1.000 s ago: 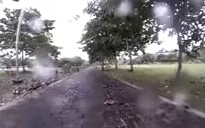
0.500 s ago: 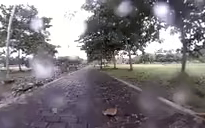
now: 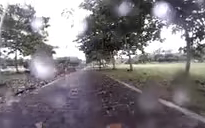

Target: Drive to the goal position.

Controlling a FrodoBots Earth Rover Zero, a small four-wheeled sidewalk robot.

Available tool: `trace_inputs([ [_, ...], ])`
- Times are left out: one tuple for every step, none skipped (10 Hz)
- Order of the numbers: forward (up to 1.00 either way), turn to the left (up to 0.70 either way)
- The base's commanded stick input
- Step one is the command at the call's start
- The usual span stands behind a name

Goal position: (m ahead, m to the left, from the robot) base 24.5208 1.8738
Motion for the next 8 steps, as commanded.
trace_inputs([
  [0.7,0.07],
  [0.7,0.35],
  [0.7,0.34],
  [0.7,0.02],
  [0.7,0.0],
  [0.7,0.0],
  [0.7,0.0],
  [0.7,0.0],
])
